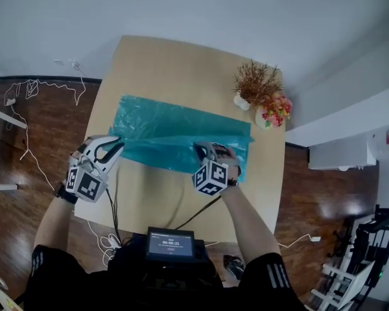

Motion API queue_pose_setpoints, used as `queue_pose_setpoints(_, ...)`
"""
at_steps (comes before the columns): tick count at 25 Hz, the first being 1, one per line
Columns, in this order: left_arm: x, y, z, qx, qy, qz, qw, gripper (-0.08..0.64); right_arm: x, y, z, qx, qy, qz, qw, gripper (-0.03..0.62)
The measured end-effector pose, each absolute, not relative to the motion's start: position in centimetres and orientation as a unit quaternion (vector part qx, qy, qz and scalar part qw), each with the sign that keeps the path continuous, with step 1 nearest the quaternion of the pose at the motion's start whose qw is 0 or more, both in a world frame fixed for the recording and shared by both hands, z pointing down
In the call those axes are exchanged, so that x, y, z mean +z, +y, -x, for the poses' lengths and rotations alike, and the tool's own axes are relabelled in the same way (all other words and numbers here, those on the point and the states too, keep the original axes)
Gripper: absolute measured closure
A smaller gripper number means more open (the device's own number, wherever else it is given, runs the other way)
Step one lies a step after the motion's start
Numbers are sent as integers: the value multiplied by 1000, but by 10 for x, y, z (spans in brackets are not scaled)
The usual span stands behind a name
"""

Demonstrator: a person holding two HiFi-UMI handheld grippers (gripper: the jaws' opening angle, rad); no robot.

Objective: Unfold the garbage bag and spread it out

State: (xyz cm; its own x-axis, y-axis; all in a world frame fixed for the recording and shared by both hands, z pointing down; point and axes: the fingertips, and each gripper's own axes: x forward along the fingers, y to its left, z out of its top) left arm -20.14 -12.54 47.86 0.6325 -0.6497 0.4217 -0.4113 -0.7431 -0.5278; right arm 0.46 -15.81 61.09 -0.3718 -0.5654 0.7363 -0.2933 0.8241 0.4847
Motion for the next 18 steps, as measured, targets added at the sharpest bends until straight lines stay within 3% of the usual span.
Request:
queue_pose_setpoints(9,467,-74,237,-313,194,921,126,488,596,-118,-4,-140,-812,-274,496,575)
queue_pose_setpoints(14,455,-118,296,-277,312,907,53,488,596,-94,-9,-128,-813,-285,492,575)
queue_pose_setpoints(18,504,-168,318,-319,350,880,31,488,596,-72,-10,-118,-814,-291,489,575)
